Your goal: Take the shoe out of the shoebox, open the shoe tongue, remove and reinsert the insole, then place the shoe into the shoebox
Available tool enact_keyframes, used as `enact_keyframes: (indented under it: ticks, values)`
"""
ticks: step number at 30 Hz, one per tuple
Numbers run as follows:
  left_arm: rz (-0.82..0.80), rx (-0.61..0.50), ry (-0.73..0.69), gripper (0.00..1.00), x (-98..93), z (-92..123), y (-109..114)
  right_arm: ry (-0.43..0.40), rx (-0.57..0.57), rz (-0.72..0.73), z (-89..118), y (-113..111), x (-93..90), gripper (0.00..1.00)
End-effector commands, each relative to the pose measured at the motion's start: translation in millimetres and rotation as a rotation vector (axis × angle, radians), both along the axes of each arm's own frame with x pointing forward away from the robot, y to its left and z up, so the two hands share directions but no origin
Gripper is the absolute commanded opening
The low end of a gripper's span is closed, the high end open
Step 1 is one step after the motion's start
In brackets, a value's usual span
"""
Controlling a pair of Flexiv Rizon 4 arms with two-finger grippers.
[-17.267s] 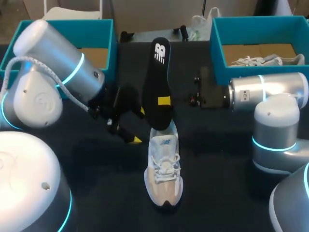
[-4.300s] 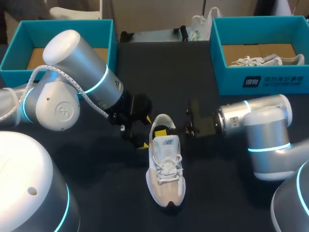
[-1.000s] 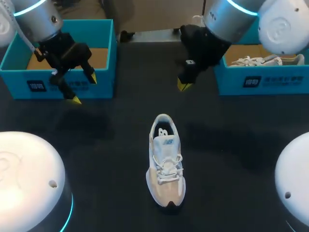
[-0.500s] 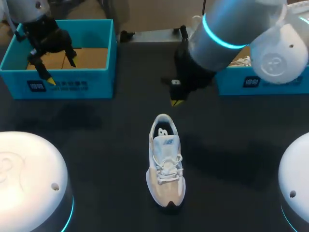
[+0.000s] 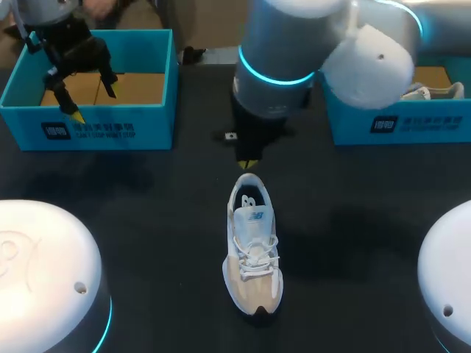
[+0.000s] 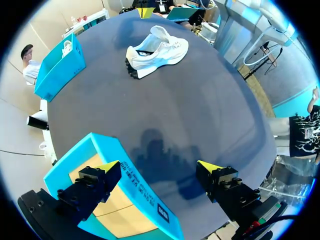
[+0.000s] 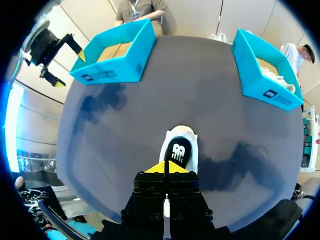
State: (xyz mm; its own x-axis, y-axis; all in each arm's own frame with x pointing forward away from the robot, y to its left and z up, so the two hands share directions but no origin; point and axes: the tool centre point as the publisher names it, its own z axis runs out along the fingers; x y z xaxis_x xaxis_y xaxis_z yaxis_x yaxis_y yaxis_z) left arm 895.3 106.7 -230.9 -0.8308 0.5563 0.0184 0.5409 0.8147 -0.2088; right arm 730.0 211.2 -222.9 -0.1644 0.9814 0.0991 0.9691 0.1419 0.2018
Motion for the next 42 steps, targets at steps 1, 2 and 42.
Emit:
enact_keyframes:
  ticks: [1, 2, 42]
  values:
    - [0.0, 0.002, -0.001, 1.0, -0.5, 0, 0, 0.007, -0.085, 0.034, -15, 7, 11.1, 0.0]
    - [0.0, 0.002, -0.001, 1.0, -0.5, 0, 0, -0.011, -0.083, 0.047, -21, 8, 10.9, 0.0]
    - [0.0, 0.002, -0.001, 1.0, -0.5, 0, 0, -0.068, -0.144, -0.021, -129, -17, 1.0, 0.0]
